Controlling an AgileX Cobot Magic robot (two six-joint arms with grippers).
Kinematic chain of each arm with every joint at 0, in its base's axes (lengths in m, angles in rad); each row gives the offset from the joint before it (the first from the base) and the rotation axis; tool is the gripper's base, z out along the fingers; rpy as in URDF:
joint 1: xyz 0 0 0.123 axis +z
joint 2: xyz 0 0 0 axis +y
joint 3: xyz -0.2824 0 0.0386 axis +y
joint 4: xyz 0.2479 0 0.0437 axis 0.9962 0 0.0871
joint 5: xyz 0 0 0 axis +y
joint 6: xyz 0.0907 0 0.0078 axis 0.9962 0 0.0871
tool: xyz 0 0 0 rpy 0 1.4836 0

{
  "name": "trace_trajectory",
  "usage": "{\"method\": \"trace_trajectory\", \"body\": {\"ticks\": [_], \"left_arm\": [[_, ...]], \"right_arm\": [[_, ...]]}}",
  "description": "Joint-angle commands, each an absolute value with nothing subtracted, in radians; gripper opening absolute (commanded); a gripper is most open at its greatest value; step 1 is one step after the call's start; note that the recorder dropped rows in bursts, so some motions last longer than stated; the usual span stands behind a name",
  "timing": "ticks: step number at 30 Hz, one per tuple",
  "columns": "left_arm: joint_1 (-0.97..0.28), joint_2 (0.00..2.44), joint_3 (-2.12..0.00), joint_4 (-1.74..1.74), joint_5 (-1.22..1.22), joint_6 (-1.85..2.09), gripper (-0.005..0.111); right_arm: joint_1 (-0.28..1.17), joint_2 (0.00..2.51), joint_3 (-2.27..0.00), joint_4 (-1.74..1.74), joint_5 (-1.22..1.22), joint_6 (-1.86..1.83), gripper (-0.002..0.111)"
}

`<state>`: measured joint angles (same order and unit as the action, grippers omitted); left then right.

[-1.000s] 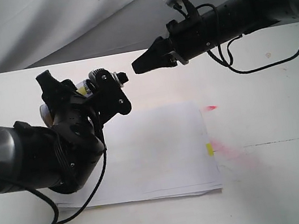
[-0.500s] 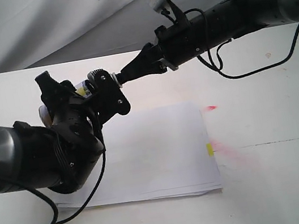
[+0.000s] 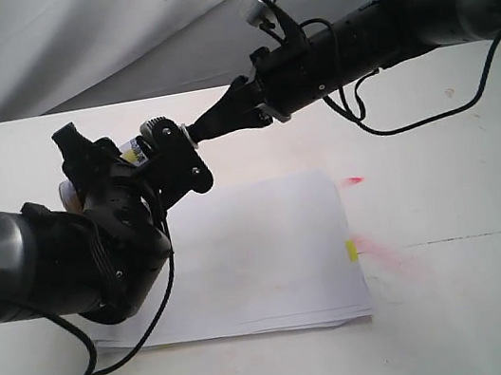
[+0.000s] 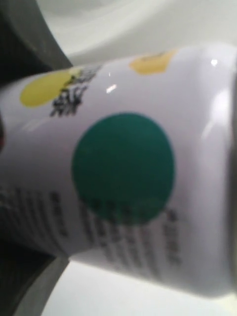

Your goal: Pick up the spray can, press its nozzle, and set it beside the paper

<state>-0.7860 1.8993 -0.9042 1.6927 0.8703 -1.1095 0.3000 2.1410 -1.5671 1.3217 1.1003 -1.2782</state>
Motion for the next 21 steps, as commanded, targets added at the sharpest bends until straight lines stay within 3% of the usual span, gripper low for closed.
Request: {"method": "trace_trajectory", "body": {"ticks": [1,21], "left_arm": [[-0.791,1.887,-0.910,1.744,0.886,-1.125,0.000],[-0.791,1.887,-0.910,1.744,0.893,-1.125,0.000]], "right_arm": [[0.320,2.136,-1.573,1.320,1.107,-1.286,0.000],[0.263,2.136,-1.573,1.324,1.141,-1.284,0.000]]}}
